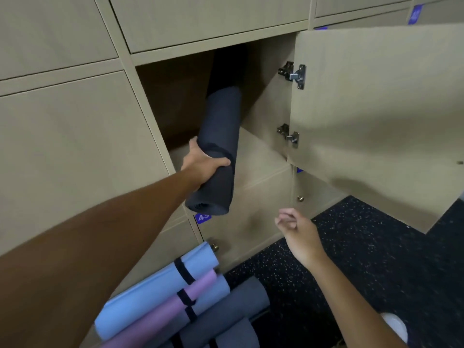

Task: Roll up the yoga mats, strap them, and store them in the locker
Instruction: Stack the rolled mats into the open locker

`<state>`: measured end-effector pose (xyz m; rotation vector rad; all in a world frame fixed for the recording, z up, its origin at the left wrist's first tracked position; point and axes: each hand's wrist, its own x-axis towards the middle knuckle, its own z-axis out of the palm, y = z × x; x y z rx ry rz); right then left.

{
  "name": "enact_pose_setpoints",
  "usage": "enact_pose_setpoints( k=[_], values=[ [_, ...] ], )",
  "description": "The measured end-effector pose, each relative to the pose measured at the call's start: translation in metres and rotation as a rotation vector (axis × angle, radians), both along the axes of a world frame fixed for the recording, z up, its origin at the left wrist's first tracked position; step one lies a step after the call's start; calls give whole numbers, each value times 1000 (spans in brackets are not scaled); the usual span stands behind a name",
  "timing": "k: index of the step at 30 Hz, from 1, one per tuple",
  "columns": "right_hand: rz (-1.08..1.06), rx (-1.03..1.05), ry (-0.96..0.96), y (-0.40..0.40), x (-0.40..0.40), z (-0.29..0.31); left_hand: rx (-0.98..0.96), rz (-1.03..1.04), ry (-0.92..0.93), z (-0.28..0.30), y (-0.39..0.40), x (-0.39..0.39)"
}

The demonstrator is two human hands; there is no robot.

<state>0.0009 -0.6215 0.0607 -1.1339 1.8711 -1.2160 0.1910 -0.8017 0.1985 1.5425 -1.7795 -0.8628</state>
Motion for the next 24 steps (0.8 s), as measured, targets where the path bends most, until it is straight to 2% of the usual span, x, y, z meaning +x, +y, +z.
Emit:
enact_pose_setpoints(
  k=[6,14,24],
  values=[
    [89,9,136,-13,-13,-11,-76,96,-103,-3,-41,-14],
    [110,28,191,-8,-30,-15,-122,136,-169,-40,-75,-18],
    [86,42,189,-20,-31,-24,-194,171,-237,-58,-123,-9]
  ],
)
